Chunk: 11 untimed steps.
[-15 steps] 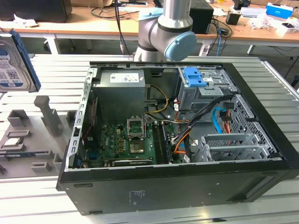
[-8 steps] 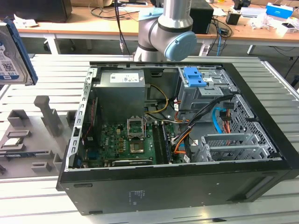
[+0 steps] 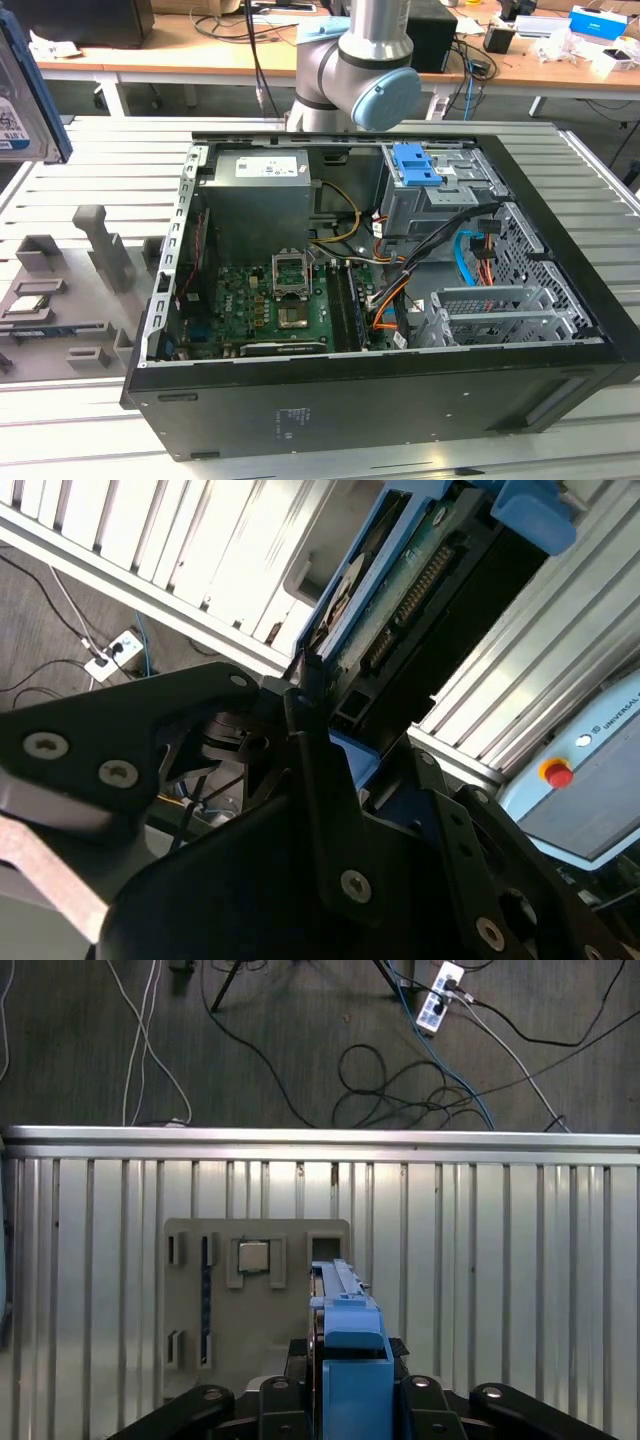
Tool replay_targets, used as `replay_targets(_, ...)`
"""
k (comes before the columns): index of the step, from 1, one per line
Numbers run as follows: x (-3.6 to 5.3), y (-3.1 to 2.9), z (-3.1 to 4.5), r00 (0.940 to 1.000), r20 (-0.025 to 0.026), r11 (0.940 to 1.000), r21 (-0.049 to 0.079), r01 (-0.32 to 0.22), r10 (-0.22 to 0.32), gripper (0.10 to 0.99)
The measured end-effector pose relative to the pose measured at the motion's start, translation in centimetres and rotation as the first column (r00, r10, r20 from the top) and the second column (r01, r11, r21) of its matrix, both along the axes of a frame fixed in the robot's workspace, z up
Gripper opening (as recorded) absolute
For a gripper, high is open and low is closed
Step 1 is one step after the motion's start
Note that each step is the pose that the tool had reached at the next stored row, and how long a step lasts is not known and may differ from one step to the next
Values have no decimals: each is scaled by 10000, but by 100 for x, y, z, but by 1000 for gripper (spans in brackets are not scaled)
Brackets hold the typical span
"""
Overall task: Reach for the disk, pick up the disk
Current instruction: 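Pick up the disk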
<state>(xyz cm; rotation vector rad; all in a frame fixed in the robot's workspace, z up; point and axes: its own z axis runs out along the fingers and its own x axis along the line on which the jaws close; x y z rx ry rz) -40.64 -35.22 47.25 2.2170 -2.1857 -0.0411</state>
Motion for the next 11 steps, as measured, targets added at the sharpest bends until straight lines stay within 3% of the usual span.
replay_targets(4,3,0,194,10000,-3,10000,0,0,0,369)
replay_targets(9,5,0,316,10000,-5,10000,0,0,0,369)
replay_targets(11,6,0,419,10000,-6,10000,-1,0,0,369)
